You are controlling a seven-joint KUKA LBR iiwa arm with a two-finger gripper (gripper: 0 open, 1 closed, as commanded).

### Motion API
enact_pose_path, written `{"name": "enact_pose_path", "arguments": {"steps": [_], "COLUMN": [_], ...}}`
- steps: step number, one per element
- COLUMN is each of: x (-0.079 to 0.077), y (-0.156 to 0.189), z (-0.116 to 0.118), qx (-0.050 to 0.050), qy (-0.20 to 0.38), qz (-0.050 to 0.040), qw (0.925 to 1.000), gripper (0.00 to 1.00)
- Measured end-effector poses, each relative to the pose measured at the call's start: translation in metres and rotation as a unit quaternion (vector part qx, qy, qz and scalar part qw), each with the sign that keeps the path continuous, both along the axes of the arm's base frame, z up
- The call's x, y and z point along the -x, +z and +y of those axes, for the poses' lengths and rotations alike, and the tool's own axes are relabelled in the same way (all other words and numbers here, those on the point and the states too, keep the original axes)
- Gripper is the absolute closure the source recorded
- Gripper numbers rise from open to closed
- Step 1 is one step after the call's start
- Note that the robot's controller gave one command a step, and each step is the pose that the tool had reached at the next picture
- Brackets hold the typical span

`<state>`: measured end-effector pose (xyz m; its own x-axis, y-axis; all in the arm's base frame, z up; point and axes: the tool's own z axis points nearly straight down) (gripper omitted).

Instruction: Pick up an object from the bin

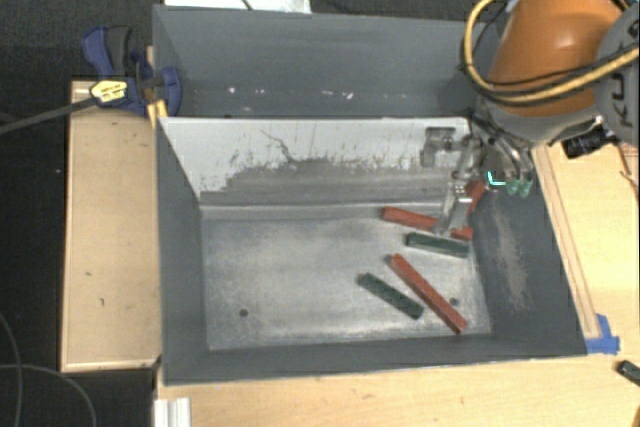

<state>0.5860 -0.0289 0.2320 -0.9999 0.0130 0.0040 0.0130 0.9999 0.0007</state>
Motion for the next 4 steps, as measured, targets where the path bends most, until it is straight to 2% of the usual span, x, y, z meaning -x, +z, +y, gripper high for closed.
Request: {"name": "enact_pose_path", "arguments": {"steps": [1,2,3,4], "x": [0.025,-0.001,-0.003,-0.001], "y": [-0.151,-0.161,-0.159,-0.161], "z": [-0.031,-0.073,-0.072,-0.072], "qx": [0.000,0.001,0.001,0.000], "qy": [0.071,0.135,0.135,0.135], "qz": [0.0006,-0.0049,-0.0069,-0.0050], "qw": [0.9975,0.9908,0.9908,0.9908], "gripper": [0.00,0.00,1.00,0.00]}}
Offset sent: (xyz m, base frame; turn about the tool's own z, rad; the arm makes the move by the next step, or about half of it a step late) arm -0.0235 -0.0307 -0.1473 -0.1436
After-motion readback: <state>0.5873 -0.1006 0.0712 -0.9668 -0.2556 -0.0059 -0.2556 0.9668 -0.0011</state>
